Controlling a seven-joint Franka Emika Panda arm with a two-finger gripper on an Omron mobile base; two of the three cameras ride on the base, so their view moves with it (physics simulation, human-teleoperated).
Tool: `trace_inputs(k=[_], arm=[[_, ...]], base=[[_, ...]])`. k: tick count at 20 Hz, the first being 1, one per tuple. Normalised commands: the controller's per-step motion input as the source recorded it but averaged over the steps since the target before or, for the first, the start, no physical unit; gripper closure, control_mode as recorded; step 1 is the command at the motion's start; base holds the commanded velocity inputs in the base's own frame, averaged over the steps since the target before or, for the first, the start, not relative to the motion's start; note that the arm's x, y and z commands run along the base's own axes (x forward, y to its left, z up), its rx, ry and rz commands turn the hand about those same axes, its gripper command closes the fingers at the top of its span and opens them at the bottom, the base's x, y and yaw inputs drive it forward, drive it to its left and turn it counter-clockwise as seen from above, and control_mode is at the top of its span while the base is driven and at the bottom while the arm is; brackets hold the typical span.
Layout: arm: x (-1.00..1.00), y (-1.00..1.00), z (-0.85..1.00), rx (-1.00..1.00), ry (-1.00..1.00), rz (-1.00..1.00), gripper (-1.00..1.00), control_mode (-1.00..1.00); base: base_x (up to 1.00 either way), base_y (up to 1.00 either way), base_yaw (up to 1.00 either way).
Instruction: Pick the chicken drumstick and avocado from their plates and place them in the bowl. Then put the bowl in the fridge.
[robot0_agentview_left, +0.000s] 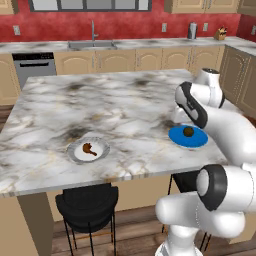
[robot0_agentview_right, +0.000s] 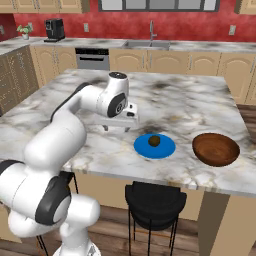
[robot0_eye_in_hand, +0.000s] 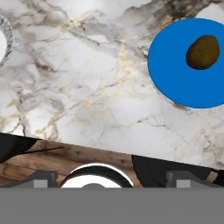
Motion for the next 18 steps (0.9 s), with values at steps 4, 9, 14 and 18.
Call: trace_inputs(k=[4, 9, 14, 18], arm=[[0.53, -0.47, -0.29, 0.00, 0.02, -0.16, -1.00, -1.00], [0.54, -0.41, -0.27, -0.03, 0.08, -0.18, -1.00, -1.00], [0.54, -0.42, -0.32, -0.06, 0.12, -0.11, -1.00, -1.00], [0.56, -0.40, -0.28, -0.06, 0.13, -0.07, -1.00, -1.00]], base=[[0.00, 0.00, 0.00], [0.00, 0.00, 0.00], [0.00, 0.00, 0.00], [0.00, 0.00, 0.00]])
